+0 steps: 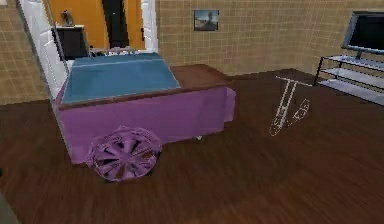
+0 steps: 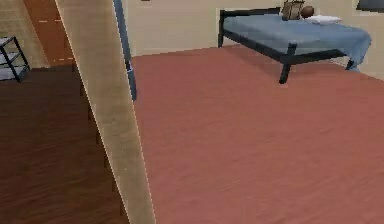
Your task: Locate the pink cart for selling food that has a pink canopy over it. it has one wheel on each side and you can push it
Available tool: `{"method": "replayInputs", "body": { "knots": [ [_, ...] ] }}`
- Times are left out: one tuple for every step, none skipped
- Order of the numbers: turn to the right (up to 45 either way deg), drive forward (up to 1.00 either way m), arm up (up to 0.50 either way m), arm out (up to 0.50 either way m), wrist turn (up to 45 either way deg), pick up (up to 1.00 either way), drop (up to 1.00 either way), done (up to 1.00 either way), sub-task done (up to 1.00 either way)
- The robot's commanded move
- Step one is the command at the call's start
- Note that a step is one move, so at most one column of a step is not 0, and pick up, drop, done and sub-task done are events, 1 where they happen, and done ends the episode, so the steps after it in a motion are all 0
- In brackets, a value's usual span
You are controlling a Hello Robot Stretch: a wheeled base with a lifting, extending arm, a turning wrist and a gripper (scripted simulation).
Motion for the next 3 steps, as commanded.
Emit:
{"method": "replayInputs", "body": {
  "knots": [
    [0.0, 0.85, 0.00, 0.00, 0.0, 0.00, 0.00, 0.00, 0.00],
    [-18.0, 0.00, 0.00, 0.00, 0.0, 0.00, 0.00, 0.00, 0.00],
    [0.0, 0.00, 0.00, 0.00, 0.0, 0.00, 0.00, 1.00, 0.00]
  ]
}}
